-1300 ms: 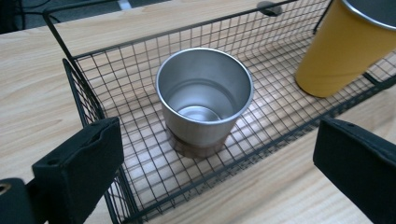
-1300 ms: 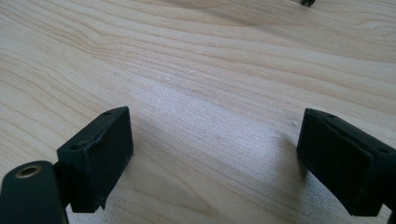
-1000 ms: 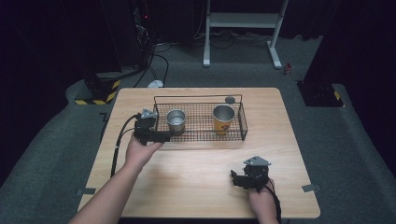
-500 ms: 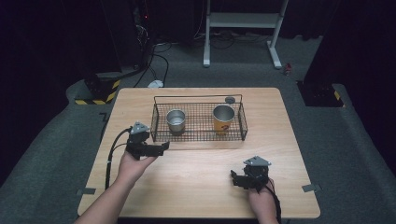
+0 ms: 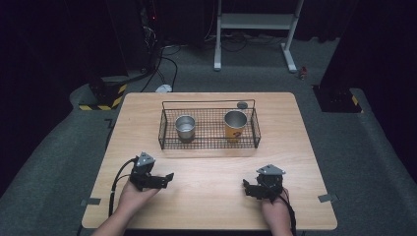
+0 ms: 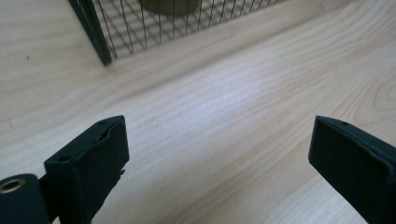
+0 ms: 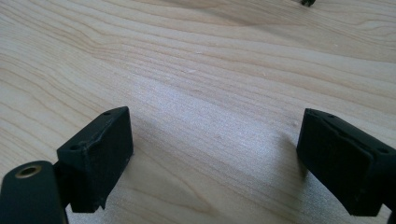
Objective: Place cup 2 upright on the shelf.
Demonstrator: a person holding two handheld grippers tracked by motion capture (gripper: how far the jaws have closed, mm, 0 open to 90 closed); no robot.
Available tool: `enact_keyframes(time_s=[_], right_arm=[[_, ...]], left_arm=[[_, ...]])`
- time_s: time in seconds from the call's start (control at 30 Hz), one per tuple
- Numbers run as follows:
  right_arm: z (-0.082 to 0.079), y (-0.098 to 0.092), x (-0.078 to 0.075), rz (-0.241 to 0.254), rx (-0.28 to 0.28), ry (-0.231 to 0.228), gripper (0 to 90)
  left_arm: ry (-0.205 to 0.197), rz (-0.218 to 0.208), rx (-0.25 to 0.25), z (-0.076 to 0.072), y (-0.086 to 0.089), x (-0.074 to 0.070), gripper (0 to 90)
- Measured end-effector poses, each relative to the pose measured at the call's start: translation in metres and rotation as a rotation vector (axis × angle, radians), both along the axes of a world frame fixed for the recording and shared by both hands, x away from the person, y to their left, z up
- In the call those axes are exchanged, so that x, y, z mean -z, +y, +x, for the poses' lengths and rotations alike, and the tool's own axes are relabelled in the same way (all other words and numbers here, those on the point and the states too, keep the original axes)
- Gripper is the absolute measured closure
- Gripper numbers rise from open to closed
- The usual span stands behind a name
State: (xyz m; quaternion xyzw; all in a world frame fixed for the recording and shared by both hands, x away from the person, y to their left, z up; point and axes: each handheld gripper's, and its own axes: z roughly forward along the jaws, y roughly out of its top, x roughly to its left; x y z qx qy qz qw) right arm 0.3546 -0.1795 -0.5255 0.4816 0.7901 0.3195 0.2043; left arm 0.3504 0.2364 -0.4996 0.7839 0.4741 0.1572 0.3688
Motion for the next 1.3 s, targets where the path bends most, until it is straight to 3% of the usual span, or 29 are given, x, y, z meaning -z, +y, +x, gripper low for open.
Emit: enact_keyframes(time_s=[0.17, 0.2, 0.23, 0.4, 0.5, 0.63, 1.3], right_arm=[[0.0, 0.0, 0.0, 0.0, 0.0, 0.0, 10.6], [0.0, 0.0, 0.0, 0.0, 0.0, 0.0, 10.6], [0.0, 0.0, 0.0, 0.0, 0.0, 0.0, 10.6], [0.0, 0.0, 0.0, -0.001, 0.003, 0.002, 10.6], [-0.001, 0.0, 0.0, -0.001, 0.003, 0.002, 10.7], [-0.001, 0.0, 0.0, -0.002, 0.002, 0.001, 10.7], [-0.002, 0.001, 0.0, 0.001, 0.013, 0.004, 11.4]], left_arm=[[0.051, 0.082, -0.034, -0.007, -0.005, 0.022, 5.3], [0.018, 0.117, -0.052, -0.009, -0.008, 0.027, 2.3], [-0.022, 0.123, -0.068, -0.012, -0.011, 0.03, 0.0], [-0.024, 0.111, -0.076, -0.014, -0.012, 0.031, 0.0], [-0.022, 0.113, -0.11, -0.015, -0.019, 0.031, 0.2], [-0.025, 0.11, -0.076, -0.014, -0.027, 0.031, 0.6], [-0.027, 0.11, -0.076, -0.013, -0.028, 0.031, 1.1]])
